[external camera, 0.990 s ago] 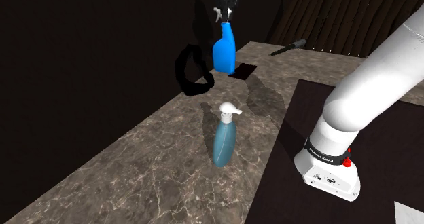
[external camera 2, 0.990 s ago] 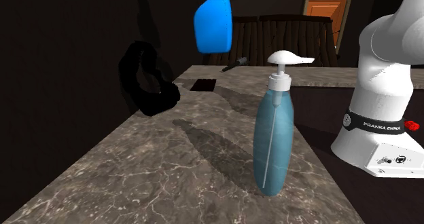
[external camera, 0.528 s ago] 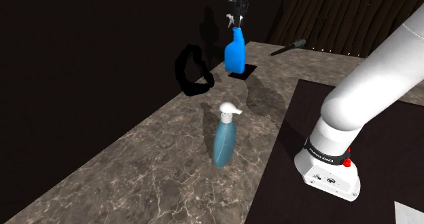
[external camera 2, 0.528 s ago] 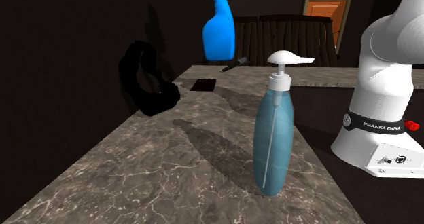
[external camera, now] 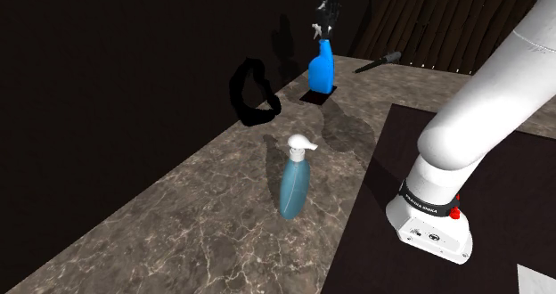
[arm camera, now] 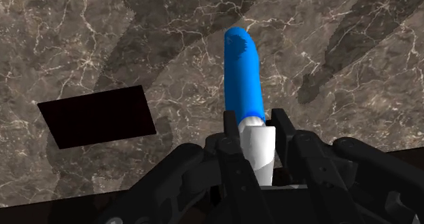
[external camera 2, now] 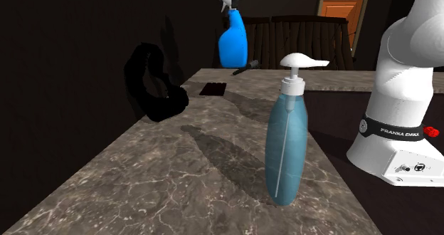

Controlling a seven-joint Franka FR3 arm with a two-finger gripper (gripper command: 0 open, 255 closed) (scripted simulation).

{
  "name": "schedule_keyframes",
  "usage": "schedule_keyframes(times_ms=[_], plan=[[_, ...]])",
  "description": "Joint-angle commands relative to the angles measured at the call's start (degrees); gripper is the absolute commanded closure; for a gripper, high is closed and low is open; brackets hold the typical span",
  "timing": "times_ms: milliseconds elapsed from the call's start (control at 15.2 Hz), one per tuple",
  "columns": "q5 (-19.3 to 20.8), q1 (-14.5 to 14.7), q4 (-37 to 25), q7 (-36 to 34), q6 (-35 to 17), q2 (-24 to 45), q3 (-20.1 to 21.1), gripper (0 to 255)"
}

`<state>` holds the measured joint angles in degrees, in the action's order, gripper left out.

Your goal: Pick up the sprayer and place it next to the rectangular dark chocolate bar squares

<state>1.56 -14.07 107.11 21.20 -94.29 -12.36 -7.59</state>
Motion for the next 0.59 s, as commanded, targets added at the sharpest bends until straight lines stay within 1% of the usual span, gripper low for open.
schedule_keyframes(times_ms=[0, 528], plan=[[0.1, -0.9, -0.8, 2.6, -1.2, 1.9, -1.6, 255], [-1.2, -5.2, -6.7, 13.0, -4.6, 11.3, -7.4, 255]])
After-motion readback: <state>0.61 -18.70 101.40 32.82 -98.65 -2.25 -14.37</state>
